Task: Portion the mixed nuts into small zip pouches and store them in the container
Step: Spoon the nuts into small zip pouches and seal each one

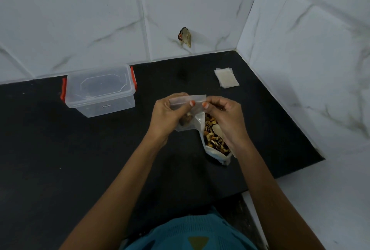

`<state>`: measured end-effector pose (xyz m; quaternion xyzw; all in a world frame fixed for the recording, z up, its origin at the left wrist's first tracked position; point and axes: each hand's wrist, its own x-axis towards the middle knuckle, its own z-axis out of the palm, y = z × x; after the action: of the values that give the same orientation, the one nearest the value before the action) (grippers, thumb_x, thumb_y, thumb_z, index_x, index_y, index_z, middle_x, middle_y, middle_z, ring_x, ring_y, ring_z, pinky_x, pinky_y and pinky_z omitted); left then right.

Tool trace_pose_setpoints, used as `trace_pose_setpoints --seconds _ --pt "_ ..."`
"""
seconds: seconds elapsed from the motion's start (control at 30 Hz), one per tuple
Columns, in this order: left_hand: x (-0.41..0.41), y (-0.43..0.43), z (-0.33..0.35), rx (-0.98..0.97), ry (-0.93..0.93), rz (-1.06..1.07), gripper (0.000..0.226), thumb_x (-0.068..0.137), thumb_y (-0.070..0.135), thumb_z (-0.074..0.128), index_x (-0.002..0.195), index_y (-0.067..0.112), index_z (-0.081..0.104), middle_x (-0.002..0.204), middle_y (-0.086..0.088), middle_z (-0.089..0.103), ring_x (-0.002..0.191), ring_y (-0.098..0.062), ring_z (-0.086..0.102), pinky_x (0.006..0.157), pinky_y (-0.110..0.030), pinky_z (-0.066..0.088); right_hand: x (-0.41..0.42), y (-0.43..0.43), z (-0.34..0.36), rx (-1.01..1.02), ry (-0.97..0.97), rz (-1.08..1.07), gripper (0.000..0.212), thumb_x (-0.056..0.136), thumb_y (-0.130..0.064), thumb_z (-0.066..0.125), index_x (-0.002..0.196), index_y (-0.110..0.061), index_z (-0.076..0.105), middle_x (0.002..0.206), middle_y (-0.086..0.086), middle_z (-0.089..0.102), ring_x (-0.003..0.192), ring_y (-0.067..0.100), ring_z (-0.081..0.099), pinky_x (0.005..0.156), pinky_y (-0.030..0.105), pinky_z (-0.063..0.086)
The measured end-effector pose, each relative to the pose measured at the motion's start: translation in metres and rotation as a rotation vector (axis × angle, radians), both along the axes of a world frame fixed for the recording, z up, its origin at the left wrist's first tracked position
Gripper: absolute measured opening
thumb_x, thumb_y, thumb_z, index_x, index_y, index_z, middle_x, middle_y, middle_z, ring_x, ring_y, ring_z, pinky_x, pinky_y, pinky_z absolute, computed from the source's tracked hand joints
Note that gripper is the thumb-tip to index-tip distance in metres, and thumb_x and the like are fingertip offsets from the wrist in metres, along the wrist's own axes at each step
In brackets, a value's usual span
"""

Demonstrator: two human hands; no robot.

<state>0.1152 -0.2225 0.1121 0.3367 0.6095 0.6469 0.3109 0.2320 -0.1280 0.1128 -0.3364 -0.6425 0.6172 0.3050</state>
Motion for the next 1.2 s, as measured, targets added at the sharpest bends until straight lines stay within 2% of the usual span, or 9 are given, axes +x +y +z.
trace_pose_setpoints --seconds 0.2,0.33,0.4,0.5,0.67,0.8,0.9,1.03,1.2 --pt "-0.002 0.003 -0.004 -0.019 0.017 -0.036 0.012 0.083 0.013 0.063 0.092 0.021 0.062 0.091 0.004 0.066 0.082 -0.005 0.066 0.07 -0.018 0.054 -0.005 0.005 -0.001 -0.026 0.061 0.036 0.026 0.079 0.01 0.053 0.074 -0.012 0.065 0.08 -0.002 0.062 0.082 0.011 0.059 0.074 0.025 0.048" --pt "-0.004 0.007 -0.008 -0.043 0.006 -0.019 0.014 0.083 0.016 0.063 0.095 0.022 0.062 0.094 0.001 0.066 0.086 -0.01 0.066 0.074 -0.023 0.056 -0.01 0.009 -0.001 -0.101 0.078 0.044 0.027 0.077 0.0 0.055 0.066 -0.02 0.068 0.079 0.002 0.063 0.088 0.022 0.058 0.082 0.041 0.048" --pt "-0.006 0.009 -0.01 -0.052 0.002 -0.008 0.014 0.083 0.016 0.063 0.096 0.021 0.061 0.096 0.001 0.066 0.088 -0.009 0.066 0.074 -0.021 0.055 -0.013 0.01 -0.002 -0.113 0.041 0.029 0.023 0.081 -0.001 0.055 0.072 -0.017 0.068 0.084 0.008 0.064 0.09 0.025 0.06 0.088 0.044 0.049" --pt "-0.012 0.011 -0.014 -0.064 -0.047 0.002 0.019 0.082 0.016 0.063 0.101 0.014 0.062 0.1 -0.004 0.066 0.093 -0.012 0.066 0.075 -0.021 0.054 -0.02 0.013 -0.005 -0.082 -0.023 -0.02 0.013 0.083 -0.001 0.056 0.084 -0.009 0.066 0.087 0.01 0.065 0.086 0.021 0.063 0.085 0.04 0.053" --pt "-0.027 0.013 -0.017 -0.036 -0.116 0.071 0.013 0.087 0.009 0.056 0.097 0.01 0.064 0.097 -0.003 0.068 0.093 -0.009 0.066 0.08 -0.02 0.053 -0.027 0.025 -0.011 -0.143 -0.026 -0.073 0.013 0.084 -0.006 0.058 0.085 -0.016 0.066 0.093 0.007 0.068 0.094 0.023 0.065 0.091 0.046 0.051" --pt "-0.038 0.021 -0.02 -0.029 -0.091 0.105 0.012 0.088 0.008 0.056 0.094 0.013 0.064 0.103 -0.006 0.064 0.093 -0.01 0.064 0.078 -0.02 0.053 -0.032 0.031 -0.014 -0.192 0.021 0.077 0.011 0.083 -0.015 0.064 0.094 -0.017 0.062 0.099 0.003 0.068 0.097 0.017 0.065 0.088 0.035 0.052" --pt "-0.045 0.027 -0.023 -0.024 -0.07 0.088 0.013 0.087 0.007 0.056 0.096 0.014 0.063 0.102 -0.005 0.064 0.09 -0.006 0.065 0.075 -0.017 0.053 -0.04 0.038 -0.012 -0.05 -0.07 0.137 0.009 0.082 -0.012 0.066 0.086 -0.018 0.062 0.088 -0.002 0.066 0.083 0.007 0.064 0.074 0.02 0.051" --pt "-0.056 0.038 -0.031 -0.054 0.008 0.069 0.014 0.087 0.009 0.057 0.097 0.017 0.063 0.103 0.0 0.065 0.094 -0.006 0.064 0.076 -0.019 0.053 -0.059 0.056 -0.016 0.138 -0.18 0.058 0.016 0.08 -0.008 0.067 0.078 -0.02 0.057 0.084 0.001 0.063 0.081 0.013 0.063 0.07 0.021 0.051" --pt "-0.074 0.053 -0.046 -0.125 0.038 0.165 0.014 0.089 0.011 0.056 0.094 0.022 0.061 0.094 0.003 0.067 0.088 -0.005 0.066 0.076 -0.018 0.054 -0.086 0.074 -0.029 0.133 -0.231 0.113 0.022 0.078 -0.005 0.069 0.075 -0.021 0.054 0.08 -0.003 0.062 0.077 0.009 0.062 0.068 0.02 0.053"
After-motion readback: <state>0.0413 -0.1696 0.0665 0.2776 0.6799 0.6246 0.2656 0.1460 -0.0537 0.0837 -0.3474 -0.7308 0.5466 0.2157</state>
